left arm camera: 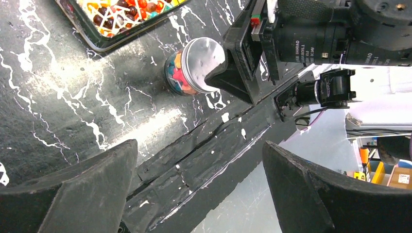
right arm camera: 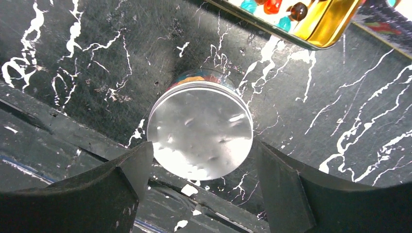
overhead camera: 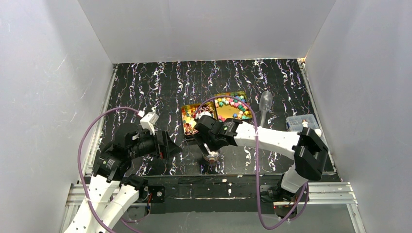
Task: Pack the candies
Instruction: Screw the bottle lid onto the packing bottle.
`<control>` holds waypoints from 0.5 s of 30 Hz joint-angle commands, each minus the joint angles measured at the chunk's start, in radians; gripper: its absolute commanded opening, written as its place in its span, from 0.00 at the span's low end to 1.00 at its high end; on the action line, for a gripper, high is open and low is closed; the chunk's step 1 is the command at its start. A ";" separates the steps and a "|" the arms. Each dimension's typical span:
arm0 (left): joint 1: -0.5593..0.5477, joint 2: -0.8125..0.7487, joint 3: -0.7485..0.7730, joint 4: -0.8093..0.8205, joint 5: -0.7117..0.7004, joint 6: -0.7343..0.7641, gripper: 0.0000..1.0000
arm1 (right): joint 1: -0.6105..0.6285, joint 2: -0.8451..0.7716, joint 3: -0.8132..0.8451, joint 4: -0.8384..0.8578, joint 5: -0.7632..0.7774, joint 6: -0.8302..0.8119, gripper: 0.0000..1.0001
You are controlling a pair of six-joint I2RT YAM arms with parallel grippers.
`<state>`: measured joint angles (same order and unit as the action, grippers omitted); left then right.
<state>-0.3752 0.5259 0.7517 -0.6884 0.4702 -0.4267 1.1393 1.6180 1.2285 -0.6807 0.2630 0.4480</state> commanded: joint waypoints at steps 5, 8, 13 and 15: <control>-0.104 0.080 0.117 0.001 -0.045 0.007 0.99 | -0.002 -0.129 0.036 -0.018 0.056 -0.012 0.88; -0.203 0.118 0.143 0.002 -0.117 -0.005 0.99 | -0.010 -0.159 0.028 -0.020 0.063 -0.016 0.89; -0.372 0.182 0.175 0.003 -0.264 -0.024 0.99 | -0.036 -0.219 0.004 -0.038 0.084 -0.026 0.92; -0.461 0.213 0.193 0.003 -0.357 -0.035 0.99 | -0.060 -0.252 -0.011 -0.043 0.090 -0.035 0.93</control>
<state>-0.7090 0.6971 0.8883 -0.6838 0.2932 -0.4458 1.1172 1.4445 1.2285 -0.7063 0.3122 0.4362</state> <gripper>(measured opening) 0.993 0.919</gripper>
